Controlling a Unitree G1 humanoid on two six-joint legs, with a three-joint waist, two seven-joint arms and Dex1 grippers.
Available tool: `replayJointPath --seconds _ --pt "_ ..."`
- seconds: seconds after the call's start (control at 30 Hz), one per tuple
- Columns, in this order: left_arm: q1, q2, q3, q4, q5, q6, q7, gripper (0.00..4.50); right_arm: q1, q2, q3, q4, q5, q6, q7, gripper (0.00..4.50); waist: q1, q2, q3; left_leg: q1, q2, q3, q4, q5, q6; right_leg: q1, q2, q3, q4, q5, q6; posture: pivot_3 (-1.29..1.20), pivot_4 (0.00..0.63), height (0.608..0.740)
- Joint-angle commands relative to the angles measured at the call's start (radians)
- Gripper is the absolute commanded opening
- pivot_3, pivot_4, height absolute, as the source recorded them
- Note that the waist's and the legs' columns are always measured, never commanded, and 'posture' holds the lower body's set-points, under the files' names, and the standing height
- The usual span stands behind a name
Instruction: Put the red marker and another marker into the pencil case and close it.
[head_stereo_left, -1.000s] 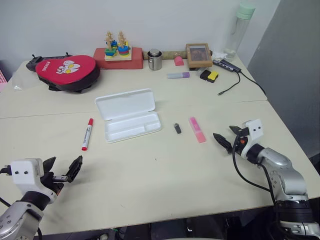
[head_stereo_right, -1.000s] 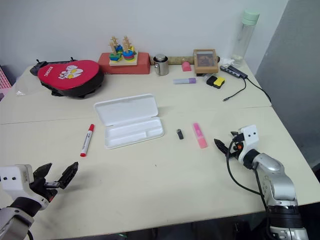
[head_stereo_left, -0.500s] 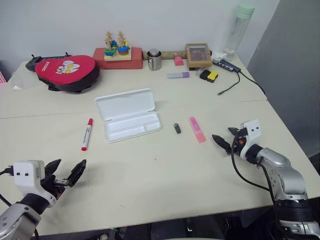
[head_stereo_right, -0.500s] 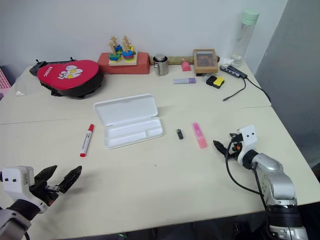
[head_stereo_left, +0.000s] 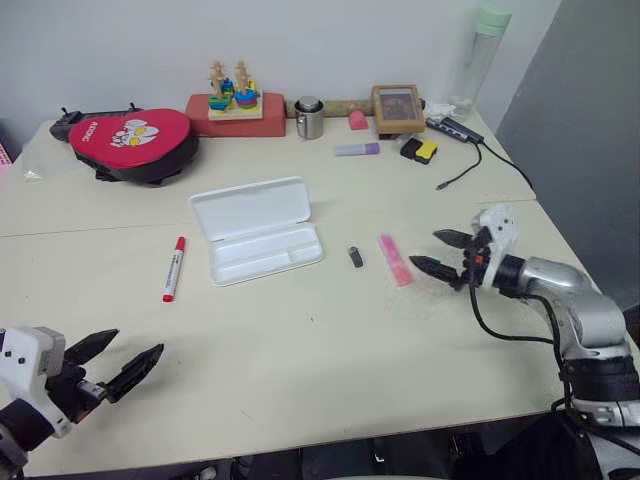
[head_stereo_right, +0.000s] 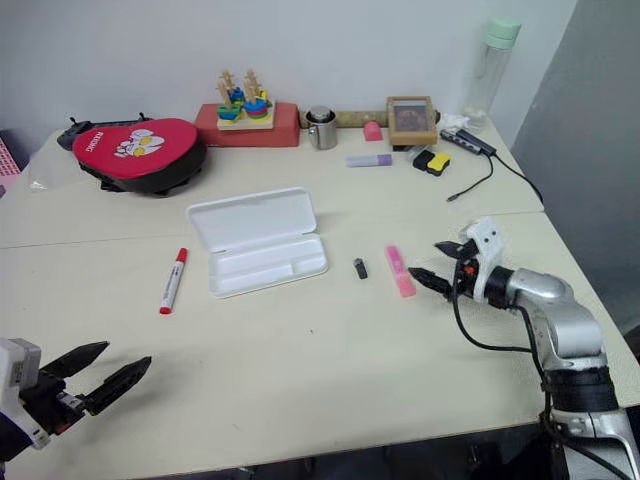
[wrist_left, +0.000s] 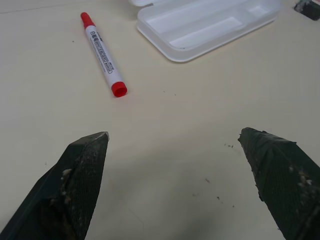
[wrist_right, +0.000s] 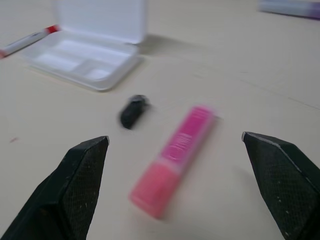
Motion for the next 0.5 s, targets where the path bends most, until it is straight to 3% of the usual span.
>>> replayJointPath --seconds 0.03,0.27,0.5 --pt "-0.018 0.023 0.011 0.015 0.028 -0.03 -0.026 4.5 -0.107 0.008 0.103 -0.031 -0.016 -0.059 0.131 4.5 0.001 0.0 0.0 0.0 0.0 0.0 0.0 0.0 0.0 0.0 0.0 0.0 0.0 0.0 0.0 0.0 0.15 0.74" --pt "-0.033 0.022 -0.008 0.001 0.053 -0.032 -0.036 4.5 -0.247 0.112 0.213 0.073 -0.069 -0.135 0.2 4.5 0.003 0.0 0.0 -0.002 0.0 -0.001 0.0 0.0 0.0 0.0 0.0 -0.002 -0.002 0.001 0.001 0.0 0.15 0.74" --pt "-0.004 0.005 -0.001 -0.039 0.065 -0.031 -0.033 4.5 -0.355 0.222 0.34 0.326 -0.229 -0.328 0.246 4.5 0.004 0.0 0.0 -0.001 0.0 -0.001 0.0 0.0 0.0 0.0 0.0 -0.002 -0.002 0.002 0.001 0.0 0.15 0.74"
